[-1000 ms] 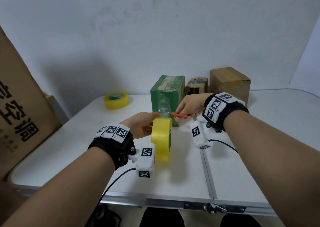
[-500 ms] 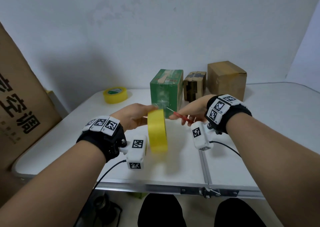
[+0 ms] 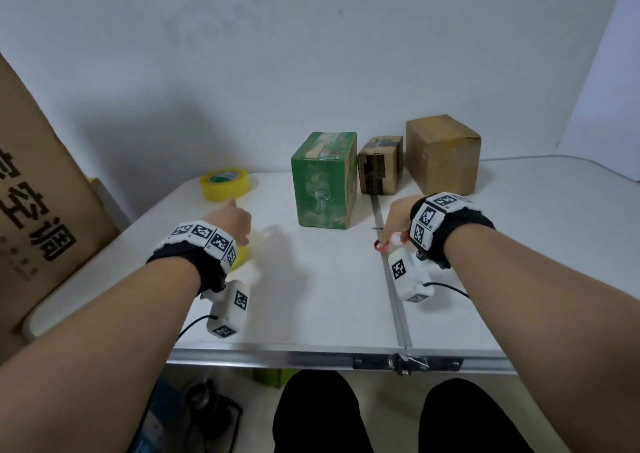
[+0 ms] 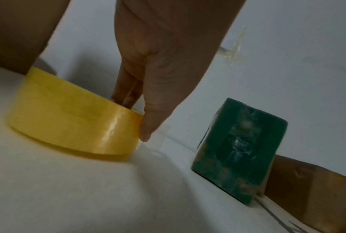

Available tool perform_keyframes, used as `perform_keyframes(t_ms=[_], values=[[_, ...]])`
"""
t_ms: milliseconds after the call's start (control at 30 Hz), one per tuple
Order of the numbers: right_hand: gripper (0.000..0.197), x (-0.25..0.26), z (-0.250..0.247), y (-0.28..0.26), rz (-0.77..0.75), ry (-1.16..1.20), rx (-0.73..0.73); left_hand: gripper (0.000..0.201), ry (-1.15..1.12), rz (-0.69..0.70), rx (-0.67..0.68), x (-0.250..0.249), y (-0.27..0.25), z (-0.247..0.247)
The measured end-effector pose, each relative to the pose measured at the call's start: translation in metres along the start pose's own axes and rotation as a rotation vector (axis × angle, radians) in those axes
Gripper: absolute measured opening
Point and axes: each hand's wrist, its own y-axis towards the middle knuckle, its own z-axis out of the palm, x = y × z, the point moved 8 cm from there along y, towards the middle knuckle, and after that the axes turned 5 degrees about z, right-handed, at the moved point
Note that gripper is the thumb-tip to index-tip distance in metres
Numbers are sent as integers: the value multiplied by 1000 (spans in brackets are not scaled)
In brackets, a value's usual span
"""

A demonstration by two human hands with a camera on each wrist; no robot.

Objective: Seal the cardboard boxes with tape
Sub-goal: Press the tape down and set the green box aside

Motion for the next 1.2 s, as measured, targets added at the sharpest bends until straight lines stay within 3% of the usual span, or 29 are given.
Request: perform_keyframes(t_ms=[133, 233, 300, 400, 467, 533, 667, 833, 1067, 1200], values=[[27, 0, -7, 0, 3, 38, -117, 31, -79, -11, -56, 4, 13, 12], [13, 7, -26, -4, -22, 242, -218, 60, -183, -17, -85, 8, 19, 20], [20, 8, -44, -4, -62, 445, -371, 71, -161, -22, -107, 8, 20, 19], [26, 17, -72, -14, -202, 595, -623, 57, -132, 4, -318, -3, 20, -13], [27, 35, -88, -23, -340, 611, -704, 53, -281, 142, -512, -17, 21, -45], [30, 56, -100, -26, -464, 571, -723, 65, -467, 245, -586, -26, 27, -73], [45, 95, -112, -13, -567, 430, -703, 90, -543, 356, -516, -47, 44, -99], [48, 117, -100, 23, -631, 155, -664, 66, -610, 418, -621, -56, 40, -100], [70, 125, -77, 24, -489, -153, -915, 71, -697, 378, -600, -45, 59, -90], [103, 126, -67, 22, -385, -340, -846, 74, -737, 359, -623, -44, 61, -85]])
